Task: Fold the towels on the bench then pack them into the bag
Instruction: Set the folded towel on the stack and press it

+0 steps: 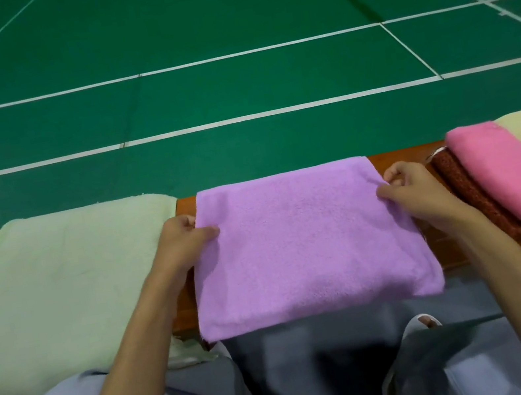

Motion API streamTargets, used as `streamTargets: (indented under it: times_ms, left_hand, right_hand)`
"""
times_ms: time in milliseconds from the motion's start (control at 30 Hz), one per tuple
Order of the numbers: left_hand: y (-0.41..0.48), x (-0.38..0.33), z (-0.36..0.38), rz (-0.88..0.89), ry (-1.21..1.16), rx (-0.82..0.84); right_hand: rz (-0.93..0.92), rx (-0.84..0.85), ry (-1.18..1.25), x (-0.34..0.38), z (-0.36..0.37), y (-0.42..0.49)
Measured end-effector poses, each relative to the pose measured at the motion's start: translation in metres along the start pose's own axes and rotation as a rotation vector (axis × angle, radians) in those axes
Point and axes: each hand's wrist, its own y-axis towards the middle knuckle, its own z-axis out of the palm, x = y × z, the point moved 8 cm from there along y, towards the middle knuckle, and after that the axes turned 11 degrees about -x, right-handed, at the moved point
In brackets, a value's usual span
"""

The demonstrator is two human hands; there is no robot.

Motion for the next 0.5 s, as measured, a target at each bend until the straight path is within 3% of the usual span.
streamTargets:
  times_ms: [133,233,500]
  left_hand:
    - [-0.005,-0.013,-0.015,-0.002,-0.245,0.099]
    - [-0.010,-0.026,-0.028,0.124,-0.193,0.204]
    - [-0.017,-0.057,-0.066,0.427,0.142,-0.048]
  right_hand:
    - [0.007,0.164,0.436,0.019,-0.007,-0.015]
    - [-0.020,0.242,0.571,0.035,-0.023,-0.023]
    - [-0.325,0.182,0.115,0.056,-0.051,-0.023]
